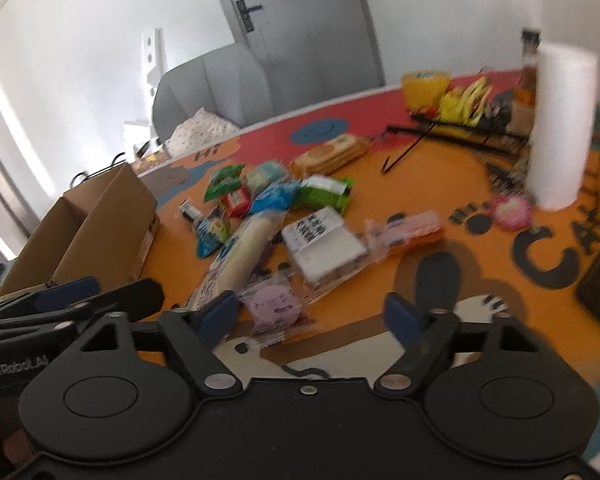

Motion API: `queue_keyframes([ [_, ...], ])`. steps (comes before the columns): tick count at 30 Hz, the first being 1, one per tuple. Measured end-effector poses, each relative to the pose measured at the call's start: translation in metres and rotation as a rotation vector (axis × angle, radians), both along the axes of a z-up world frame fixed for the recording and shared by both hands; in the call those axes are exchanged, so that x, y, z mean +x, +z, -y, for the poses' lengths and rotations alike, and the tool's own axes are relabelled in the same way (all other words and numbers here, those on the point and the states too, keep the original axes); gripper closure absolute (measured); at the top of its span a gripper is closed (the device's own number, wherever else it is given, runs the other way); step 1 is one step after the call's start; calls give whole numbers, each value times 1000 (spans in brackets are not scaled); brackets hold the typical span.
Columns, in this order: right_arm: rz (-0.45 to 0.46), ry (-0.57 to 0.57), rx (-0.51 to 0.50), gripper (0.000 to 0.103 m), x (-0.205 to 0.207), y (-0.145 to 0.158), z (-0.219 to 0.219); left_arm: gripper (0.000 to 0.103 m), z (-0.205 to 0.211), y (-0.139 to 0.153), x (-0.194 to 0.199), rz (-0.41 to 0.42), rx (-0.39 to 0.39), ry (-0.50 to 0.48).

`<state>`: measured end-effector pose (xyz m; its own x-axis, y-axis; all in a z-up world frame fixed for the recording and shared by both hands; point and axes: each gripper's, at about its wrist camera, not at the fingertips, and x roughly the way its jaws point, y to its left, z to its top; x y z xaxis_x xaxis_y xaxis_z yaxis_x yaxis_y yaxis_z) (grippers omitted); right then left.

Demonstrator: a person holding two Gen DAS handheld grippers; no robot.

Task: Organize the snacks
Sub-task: 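Grasp the white cake bar with the left tool while the right tool grasps the pink pastry pack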

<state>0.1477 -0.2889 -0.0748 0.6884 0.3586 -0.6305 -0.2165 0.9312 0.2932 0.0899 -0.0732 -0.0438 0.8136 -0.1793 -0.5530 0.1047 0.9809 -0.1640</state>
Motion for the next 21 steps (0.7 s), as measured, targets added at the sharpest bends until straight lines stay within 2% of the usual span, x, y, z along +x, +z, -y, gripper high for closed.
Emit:
queue_keyframes([
  [3,-39,20,25,41,10,-13,-2,19,2,-9,9,-9,-3,-16],
  [4,-49,26,30,46,13,-17,-3,25,3,-12,11,-19,-4,-16],
  [5,-58,33,36,48,15,-20,-4,31,3,-16,15,-38,-9,-16],
  [8,-61,52,67,49,19,-24,-4,39,1,-24,23,-65,-31,-22],
  [12,-62,78,65,54,23,-25,-9,42,-1,-30,32,-85,-37,-13],
  [21,-81,106,61,88,23,-24,-5,43,2,-40,43,-117,-54,-15],
])
